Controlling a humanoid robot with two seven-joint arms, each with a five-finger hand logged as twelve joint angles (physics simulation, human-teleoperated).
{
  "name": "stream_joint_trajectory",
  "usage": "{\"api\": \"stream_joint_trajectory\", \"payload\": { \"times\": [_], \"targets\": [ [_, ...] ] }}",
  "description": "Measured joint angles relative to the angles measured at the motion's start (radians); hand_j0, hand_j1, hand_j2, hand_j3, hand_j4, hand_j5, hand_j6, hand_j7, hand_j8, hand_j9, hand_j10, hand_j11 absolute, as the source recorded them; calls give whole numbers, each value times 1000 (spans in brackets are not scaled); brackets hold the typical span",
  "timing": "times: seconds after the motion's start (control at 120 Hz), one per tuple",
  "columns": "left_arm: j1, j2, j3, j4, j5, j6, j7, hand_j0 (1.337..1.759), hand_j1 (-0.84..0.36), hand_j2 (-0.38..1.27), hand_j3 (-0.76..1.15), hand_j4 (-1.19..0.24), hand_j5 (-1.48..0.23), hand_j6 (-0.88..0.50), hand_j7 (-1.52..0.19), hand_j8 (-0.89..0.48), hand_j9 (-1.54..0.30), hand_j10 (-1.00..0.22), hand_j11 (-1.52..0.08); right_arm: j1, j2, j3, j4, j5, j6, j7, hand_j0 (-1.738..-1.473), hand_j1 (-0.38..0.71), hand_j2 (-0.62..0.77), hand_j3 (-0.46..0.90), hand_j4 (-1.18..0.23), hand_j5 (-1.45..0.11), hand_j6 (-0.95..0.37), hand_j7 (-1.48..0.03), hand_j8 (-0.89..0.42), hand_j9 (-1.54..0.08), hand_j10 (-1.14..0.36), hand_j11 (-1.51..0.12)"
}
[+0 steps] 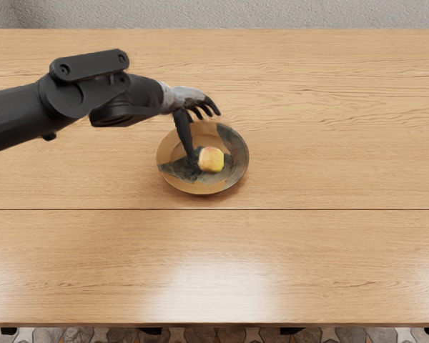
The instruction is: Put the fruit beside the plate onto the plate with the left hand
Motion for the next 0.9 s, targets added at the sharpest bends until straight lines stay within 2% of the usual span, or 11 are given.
{"api": "stream_joint_trajectory", "payload": {
  "times": [0.125, 0.183, 0.25, 0.35, 0.417, 0.592, 0.658, 0.7, 0.783, 0.9],
  "targets": [
    [31, 75, -126, 1, -1, -2, -1, 1657, 209, 68, 0, -122, -203, -82, -192, -89, -188, -133, -190, 0, 0, 0, 0, 0, 0, 0, -1658, -349, 0, 0, 0, 0, -1, 0, 0, 0, 0, 0],
    [107, 138, -218, 1, -9, -6, -1, 1658, 238, 52, 0, -96, -159, -67, -150, -72, -147, -104, -149, 0, 0, 0, 0, 0, 0, 0, -1658, -349, 0, 0, 0, 0, -1, 0, 0, 0, 0, 0],
    [128, 185, -302, 1, -18, -14, -2, 1658, 264, 39, 0, -75, -121, -54, -115, -57, -113, -80, -114, 0, 0, 0, 0, 0, 0, 0, -1658, -349, 0, 0, 0, 0, -1, 0, 0, 0, 0, 0],
    [234, 266, -423, 8, -47, -78, -17, 1658, 289, 26, 0, -52, -83, -39, -79, -42, -78, -56, -79, 0, 0, 0, 0, 0, 0, 0, -1658, -349, 0, 0, 0, 0, -1, 0, 0, 0, 0, 0],
    [270, 336, -468, 14, -57, -111, -51, 1658, 300, 20, 0, -43, -66, -34, -63, -35, -63, -45, -63, 0, 0, 0, 0, 0, 0, 0, -1658, -349, 0, 0, 0, 0, -1, 0, 0, 0, 0, 0],
    [358, 513, -526, 19, -73, -231, -169, 1658, 316, 11, 0, -29, -41, -25, -40, -25, -40, -29, -40, 0, 0, 0, 0, 0, 0, 0, -1658, -349, 0, 0, 0, 0, -1, 0, 0, 0, 0, 0],
    [405, 525, -533, 20, -75, -266, -208, 1658, 320, 10, 0, -26, -36, -23, -35, -23, -35, -26, -35, 0, 0, 0, 0, 0, 0, 0, -1658, -349, 0, 0, 0, 0, 0, 0, 0, 0, 0, 0],
    [414, 531, -534, 26, -75, -283, -225, 1658, 322, 9, 0, -24, -34, -22, -33, -22, -33, -25, -33, 0, 0, 0, 0, 0, 0, 0, -1658, -349, 0, 0, 0, 0, 0, 0, 0, 0, 0, 0],
    [475, 527, -532, 35, -74, -304, -260, 1658, 324, 7, 0, -23, -30, -21, -30, -21, -29, -22, -30, 0, 0, 0, 0, 0, 0, 0, -1658, -349, 0, 0, 0, 0, 0, 0, 0, 0, 0, 0],
    [494, 534, -531, 41, -72, -316, -295, 1658, 327, 7, 0, -21, -27, -20, -27, -20, -27, -21, -27, 0, 0, 0, 0, 0, 0, 0, -1658, -349, 0, 0, 0, 0, 0, 0, 0, 0, 0, 0]
  ]
}}
